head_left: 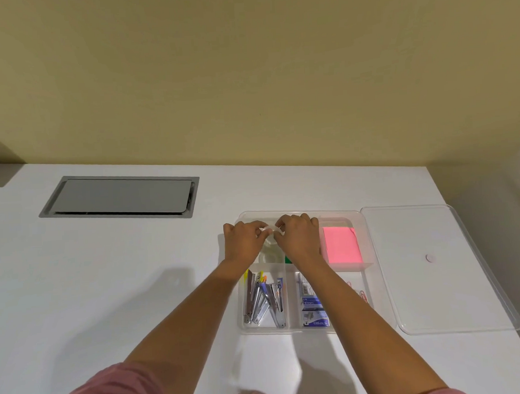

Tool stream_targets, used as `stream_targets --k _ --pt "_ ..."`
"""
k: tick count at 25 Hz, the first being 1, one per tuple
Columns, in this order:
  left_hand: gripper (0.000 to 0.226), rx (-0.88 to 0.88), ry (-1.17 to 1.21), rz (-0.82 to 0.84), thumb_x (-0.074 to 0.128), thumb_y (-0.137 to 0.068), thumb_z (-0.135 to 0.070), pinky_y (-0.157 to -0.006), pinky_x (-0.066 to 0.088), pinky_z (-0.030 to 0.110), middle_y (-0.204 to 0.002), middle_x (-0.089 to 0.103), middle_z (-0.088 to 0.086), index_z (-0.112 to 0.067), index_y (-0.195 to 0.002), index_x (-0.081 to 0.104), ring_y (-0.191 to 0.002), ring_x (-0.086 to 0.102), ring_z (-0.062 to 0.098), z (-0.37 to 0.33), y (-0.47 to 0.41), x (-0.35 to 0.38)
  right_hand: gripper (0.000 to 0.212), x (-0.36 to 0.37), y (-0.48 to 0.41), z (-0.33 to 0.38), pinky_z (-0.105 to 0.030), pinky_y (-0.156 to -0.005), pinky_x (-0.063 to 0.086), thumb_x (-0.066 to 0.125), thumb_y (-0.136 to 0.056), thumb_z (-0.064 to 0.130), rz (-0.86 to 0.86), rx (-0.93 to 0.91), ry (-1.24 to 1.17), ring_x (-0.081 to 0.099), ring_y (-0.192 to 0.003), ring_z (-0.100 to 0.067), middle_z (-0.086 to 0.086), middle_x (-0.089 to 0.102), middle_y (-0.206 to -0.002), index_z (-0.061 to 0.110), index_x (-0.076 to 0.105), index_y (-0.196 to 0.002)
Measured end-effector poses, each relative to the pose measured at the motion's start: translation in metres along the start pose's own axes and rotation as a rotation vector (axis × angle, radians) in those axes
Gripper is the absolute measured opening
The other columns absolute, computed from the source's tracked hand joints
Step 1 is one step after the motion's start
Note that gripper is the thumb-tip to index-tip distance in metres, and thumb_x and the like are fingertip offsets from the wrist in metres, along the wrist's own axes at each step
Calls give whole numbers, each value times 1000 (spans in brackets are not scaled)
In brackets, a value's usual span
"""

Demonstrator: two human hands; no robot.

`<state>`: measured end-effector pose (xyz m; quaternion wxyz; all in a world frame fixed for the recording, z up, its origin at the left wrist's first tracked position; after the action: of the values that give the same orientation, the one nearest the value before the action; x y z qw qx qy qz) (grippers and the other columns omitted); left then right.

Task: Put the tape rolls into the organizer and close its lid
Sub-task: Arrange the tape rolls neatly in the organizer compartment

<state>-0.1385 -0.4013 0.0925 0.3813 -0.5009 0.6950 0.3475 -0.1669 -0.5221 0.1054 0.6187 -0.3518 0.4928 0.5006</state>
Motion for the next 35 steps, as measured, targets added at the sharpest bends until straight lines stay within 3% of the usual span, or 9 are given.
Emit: stream_targets --k 4,7,10,18,23,27,30,33,35 --pt "32 -124 -79 -136 41 -99 -39 -90 32 35 -98 74 7 -27 -119 64 -99 61 24 7 -5 -13 28 3 -3 4 -36 -95 36 46 -98 31 44 -87 80 58 -106 -27 -6 73 -104 16 68 -107" --pt "32 -202 -22 -198 41 -100 -38 -89 32 36 -98 75 8 -26 -118 64 -98 61 26 7 -8 -21 26 11 -2 11 -34 -97 36 47 -94 21 186 -208 253 61 -103 -25 -6 74 -102 17 71 -102" --pt "31 -212 -9 -203 42 -100 -38 -88 32 37 -99 75 8 -26 -119 64 -98 60 26 6 -9 -21 21 21 0 19 -35 -105 32 52 -92 22 315 -229 398 60 -109 -24 -5 71 -108 14 67 -104" --pt "31 -202 -2 -194 42 -100 -37 -87 31 35 -99 74 7 -28 -117 66 -98 58 25 8 -8 -20 17 33 -2 41 -31 -111 25 52 -91 24 369 -222 592 56 -113 -17 4 69 -105 21 64 -102" --pt "31 -215 -32 -177 41 -100 -35 -87 32 36 -102 74 6 -27 -113 68 -101 57 25 12 -7 -22 19 28 -3 40 -34 -114 22 54 -89 25 425 -176 492 60 -111 -20 1 69 -106 18 64 -104" --pt "29 -233 -97 -140 44 -99 -29 -86 32 34 -102 72 4 -26 -106 72 -100 56 24 12 -6 -21 19 1 -5 36 -35 -106 27 64 -79 32 436 -162 368 60 -94 -23 2 48 -65 16 52 -80" --pt "29 -208 -250 -65 44 -99 -31 -89 33 34 -103 70 3 -27 -106 72 -101 56 23 11 -5 -20 27 -25 -9 26 -36 -100 31 65 -77 39 405 -124 302 59 -91 -24 1 56 -73 15 53 -75" --pt "28 -151 -404 43 46 -97 -35 -93 32 34 -102 71 1 -25 -103 72 -104 55 22 5 -2 -14 30 -41 -13 16 -36 -98 31 63 -80 43 339 -92 229 60 -90 -24 2 61 -70 13 70 -81" --pt "28 -109 -466 106 49 -95 -39 -96 31 34 -101 71 1 -23 -100 72 -107 53 22 1 2 -8 34 -43 -13 12 -37 -99 31 61 -83 46 306 -101 230 61 -97 -23 -2 72 -88 16 74 -92"
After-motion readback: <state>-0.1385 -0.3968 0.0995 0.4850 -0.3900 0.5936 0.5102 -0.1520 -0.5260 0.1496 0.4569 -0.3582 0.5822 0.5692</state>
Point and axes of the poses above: each hand's wrist, its own y-axis away from the middle knuckle, its own x-axis out of the palm, z = x × y, the point moved 2 cm from there along -y, towards the middle knuckle
